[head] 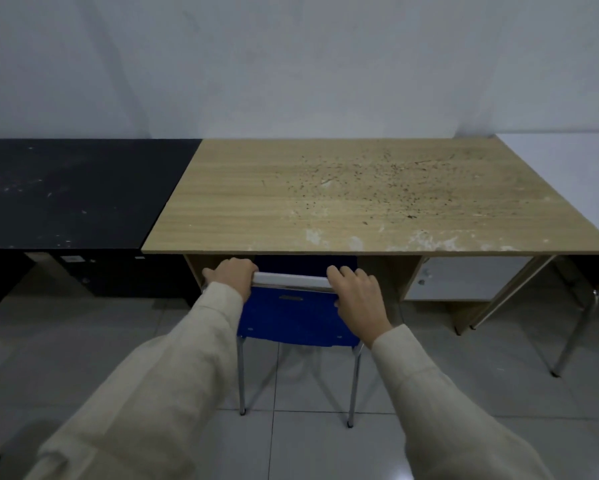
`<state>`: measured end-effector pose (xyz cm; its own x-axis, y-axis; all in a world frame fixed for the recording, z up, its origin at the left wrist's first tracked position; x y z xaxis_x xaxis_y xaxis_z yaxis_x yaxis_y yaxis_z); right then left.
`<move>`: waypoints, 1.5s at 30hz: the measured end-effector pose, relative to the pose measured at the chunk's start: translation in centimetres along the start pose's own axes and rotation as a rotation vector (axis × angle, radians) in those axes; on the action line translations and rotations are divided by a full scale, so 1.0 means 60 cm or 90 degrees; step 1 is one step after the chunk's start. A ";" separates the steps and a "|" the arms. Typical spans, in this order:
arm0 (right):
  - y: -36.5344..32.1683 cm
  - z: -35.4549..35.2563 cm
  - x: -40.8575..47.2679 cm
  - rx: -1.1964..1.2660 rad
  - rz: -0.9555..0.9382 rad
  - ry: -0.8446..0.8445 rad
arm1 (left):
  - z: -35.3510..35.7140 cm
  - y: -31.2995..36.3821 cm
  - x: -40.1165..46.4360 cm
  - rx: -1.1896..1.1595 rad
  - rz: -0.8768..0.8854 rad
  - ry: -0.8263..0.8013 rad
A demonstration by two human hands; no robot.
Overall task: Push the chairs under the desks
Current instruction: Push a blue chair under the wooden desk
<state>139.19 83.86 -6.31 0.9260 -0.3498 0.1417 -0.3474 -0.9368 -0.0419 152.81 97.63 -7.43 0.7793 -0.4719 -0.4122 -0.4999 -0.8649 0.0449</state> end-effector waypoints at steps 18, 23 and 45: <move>0.118 0.022 0.099 -0.047 0.030 0.016 | -0.022 0.102 0.085 0.007 -0.004 0.058; 0.101 0.026 0.152 -0.035 0.041 0.057 | -0.051 0.074 0.147 0.016 -0.010 0.055; 0.104 0.026 0.171 -0.049 0.052 0.057 | -0.057 0.077 0.167 0.039 0.010 0.048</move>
<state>146.75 74.38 -6.68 0.8786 -0.4193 0.2287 -0.4344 -0.9005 0.0179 159.58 88.31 -8.22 0.7961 -0.4995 -0.3416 -0.5334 -0.8458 -0.0063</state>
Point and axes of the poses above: each hand's wrist, its own x-axis towards the middle knuckle, its own z-axis out of the palm, y = z × x, the point moved 10 cm from there along x, towards the middle knuckle, and after that the axes turned 8 degrees about -y, right-handed, at the moved point
